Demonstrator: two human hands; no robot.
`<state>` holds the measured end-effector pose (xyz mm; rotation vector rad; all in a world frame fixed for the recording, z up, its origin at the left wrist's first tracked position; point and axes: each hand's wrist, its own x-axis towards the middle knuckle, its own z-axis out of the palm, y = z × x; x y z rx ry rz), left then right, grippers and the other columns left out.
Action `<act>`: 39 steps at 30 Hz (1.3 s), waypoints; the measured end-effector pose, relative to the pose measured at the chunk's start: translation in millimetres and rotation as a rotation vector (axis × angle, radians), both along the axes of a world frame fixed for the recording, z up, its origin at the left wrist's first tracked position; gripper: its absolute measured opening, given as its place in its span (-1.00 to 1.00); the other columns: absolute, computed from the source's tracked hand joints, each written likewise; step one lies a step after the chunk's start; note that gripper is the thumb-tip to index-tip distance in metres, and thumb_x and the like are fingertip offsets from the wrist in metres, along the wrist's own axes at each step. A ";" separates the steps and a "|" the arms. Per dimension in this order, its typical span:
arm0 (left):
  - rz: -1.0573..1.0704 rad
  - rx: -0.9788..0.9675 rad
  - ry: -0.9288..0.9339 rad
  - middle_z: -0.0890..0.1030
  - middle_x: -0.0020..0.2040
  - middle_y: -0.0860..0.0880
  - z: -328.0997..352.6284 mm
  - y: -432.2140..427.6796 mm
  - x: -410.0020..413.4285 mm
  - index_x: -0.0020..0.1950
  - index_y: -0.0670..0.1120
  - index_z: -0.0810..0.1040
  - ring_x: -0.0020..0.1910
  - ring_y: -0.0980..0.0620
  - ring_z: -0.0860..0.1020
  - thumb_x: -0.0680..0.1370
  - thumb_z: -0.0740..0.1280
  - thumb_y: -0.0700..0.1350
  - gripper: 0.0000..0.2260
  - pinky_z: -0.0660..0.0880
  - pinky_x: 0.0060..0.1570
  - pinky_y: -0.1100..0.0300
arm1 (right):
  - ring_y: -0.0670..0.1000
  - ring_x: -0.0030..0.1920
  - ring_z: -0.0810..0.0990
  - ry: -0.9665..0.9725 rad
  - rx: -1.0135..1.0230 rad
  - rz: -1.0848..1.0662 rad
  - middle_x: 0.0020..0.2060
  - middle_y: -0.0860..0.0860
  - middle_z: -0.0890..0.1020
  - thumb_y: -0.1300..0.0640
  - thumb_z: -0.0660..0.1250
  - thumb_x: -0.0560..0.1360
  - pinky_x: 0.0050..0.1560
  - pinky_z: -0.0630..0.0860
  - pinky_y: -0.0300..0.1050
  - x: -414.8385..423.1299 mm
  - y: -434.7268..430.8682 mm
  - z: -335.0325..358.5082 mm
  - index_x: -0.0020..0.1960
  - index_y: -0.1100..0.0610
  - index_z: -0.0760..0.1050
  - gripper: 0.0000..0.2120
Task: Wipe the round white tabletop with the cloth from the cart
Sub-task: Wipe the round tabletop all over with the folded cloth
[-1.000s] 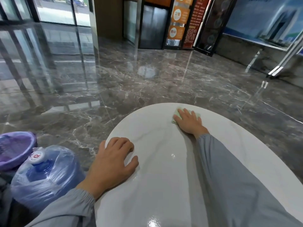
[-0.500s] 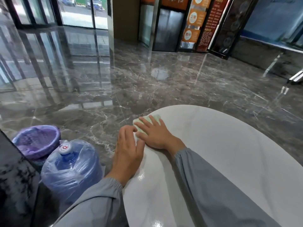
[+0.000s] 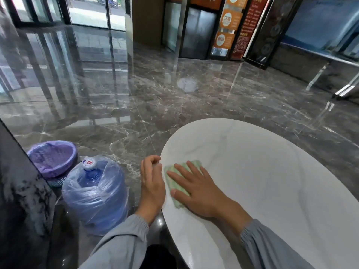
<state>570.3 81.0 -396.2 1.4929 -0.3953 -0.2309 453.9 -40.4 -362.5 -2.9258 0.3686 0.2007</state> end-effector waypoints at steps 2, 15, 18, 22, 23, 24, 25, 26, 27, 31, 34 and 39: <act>0.012 -0.027 0.066 0.54 0.12 0.01 -9.1 9.3 -11.1 0.11 0.10 0.49 0.19 -0.07 0.52 0.56 0.16 0.04 -0.81 0.48 0.22 -0.15 | -0.01 0.65 -0.31 0.022 -0.005 -0.083 0.66 -0.24 -0.16 -0.35 -0.09 0.66 0.59 -0.30 0.19 25.9 -7.1 -2.7 0.63 -0.36 -0.14 -0.43; -0.026 -0.101 0.277 0.62 0.20 -0.08 -7.1 34.4 -48.1 0.23 0.08 0.51 0.22 -0.09 0.60 0.56 0.18 0.13 -0.70 0.55 0.22 -0.07 | -0.05 0.61 -0.43 -0.011 -0.004 -0.007 0.64 -0.28 -0.24 -0.33 -0.16 0.68 0.58 -0.36 0.18 -65.5 71.5 -1.8 0.62 -0.38 -0.20 -0.46; -0.050 -0.108 0.295 0.62 0.22 -0.08 -12.8 38.6 -50.3 0.26 0.07 0.50 0.23 -0.12 0.59 0.56 0.17 0.15 -0.66 0.54 0.21 -0.08 | -0.13 0.54 -0.54 0.058 -0.004 -0.039 0.58 -0.35 -0.36 -0.34 -0.14 0.69 0.56 -0.43 0.11 -121.1 84.4 6.8 0.58 -0.45 -0.28 -0.48; -0.086 -0.099 0.259 0.62 0.25 -0.06 -19.5 45.9 -53.8 0.33 0.06 0.48 0.26 -0.10 0.59 0.58 0.17 0.16 -0.62 0.52 0.30 -0.18 | -0.13 0.55 -0.53 0.082 -0.006 -0.120 0.58 -0.35 -0.35 -0.36 -0.16 0.67 0.57 -0.42 0.12 -114.2 84.0 7.4 0.58 -0.44 -0.28 -0.47; -0.090 -0.091 0.254 0.63 0.24 -0.06 -18.6 47.0 -54.5 0.31 0.09 0.49 0.25 -0.11 0.60 0.57 0.17 0.17 -0.64 0.51 0.31 -0.24 | -0.10 0.57 -0.51 0.065 -0.005 -0.147 0.61 -0.32 -0.32 -0.36 -0.16 0.66 0.57 -0.42 0.13 -100.0 81.3 5.1 0.60 -0.41 -0.26 -0.45; -0.084 -0.082 0.252 0.63 0.22 -0.05 -17.5 48.2 -54.5 0.29 0.11 0.50 0.24 -0.12 0.60 0.57 0.19 0.17 -0.66 0.50 0.31 -0.27 | -0.07 0.59 -0.47 0.043 -0.002 -0.172 0.63 -0.29 -0.29 -0.35 -0.15 0.66 0.57 -0.42 0.15 -83.1 77.6 2.0 0.62 -0.38 -0.23 -0.44; -0.075 -0.078 0.246 0.64 0.21 -0.04 -15.5 49.0 -54.5 0.27 0.14 0.50 0.23 -0.13 0.61 0.56 0.20 0.16 -0.68 0.50 0.31 -0.28 | -0.03 0.61 -0.43 0.024 0.004 -0.193 0.64 -0.26 -0.25 -0.34 -0.14 0.66 0.57 -0.41 0.17 -65.0 73.7 -1.3 0.63 -0.35 -0.20 -0.43; -0.061 -0.072 0.240 0.63 0.21 -0.04 -13.1 49.6 -53.1 0.25 0.15 0.50 0.23 -0.12 0.61 0.56 0.21 0.16 -0.70 0.49 0.32 -0.27 | 0.00 0.62 -0.40 0.011 0.010 -0.210 0.66 -0.23 -0.22 -0.33 -0.13 0.66 0.57 -0.40 0.19 -45.9 70.1 -3.5 0.64 -0.33 -0.18 -0.42; -0.044 -0.057 0.229 0.62 0.22 -0.02 -10.4 50.1 -51.1 0.26 0.17 0.49 0.24 -0.10 0.61 0.56 0.21 0.17 -0.70 0.49 0.33 -0.26 | 0.03 0.63 -0.37 0.003 0.018 -0.226 0.66 -0.20 -0.20 -0.33 -0.13 0.66 0.56 -0.39 0.22 -28.8 67.7 -5.2 0.65 -0.32 -0.16 -0.42; -0.008 -0.015 0.180 0.58 0.23 0.10 2.5 51.1 -40.0 0.28 0.21 0.45 0.27 0.08 0.55 0.55 0.16 0.23 -0.67 0.49 0.35 -0.13 | 0.11 0.64 -0.35 -0.011 0.021 -0.237 0.67 -0.15 -0.18 -0.34 -0.16 0.66 0.55 -0.39 0.30 -3.7 72.5 -9.3 0.66 -0.29 -0.15 -0.41; -0.043 0.046 0.081 0.56 0.19 0.19 10.0 46.6 -38.8 0.30 0.17 0.46 0.21 0.15 0.54 0.65 0.16 0.13 -0.75 0.50 0.28 0.06 | 0.10 0.65 -0.33 -0.053 0.009 -0.165 0.68 -0.15 -0.16 -0.33 -0.14 0.67 0.57 -0.35 0.27 -42.9 88.0 -8.4 0.65 -0.30 -0.15 -0.42; -0.100 0.224 -0.250 0.45 0.33 0.09 11.2 27.1 -47.7 0.39 0.00 0.47 0.31 0.08 0.43 0.66 0.18 0.04 -0.67 0.39 0.36 0.15 | -0.06 0.57 -0.52 0.027 0.002 -0.177 0.59 -0.30 -0.38 -0.31 -0.14 0.69 0.57 -0.41 0.13 -166.0 118.2 0.6 0.59 -0.40 -0.33 -0.45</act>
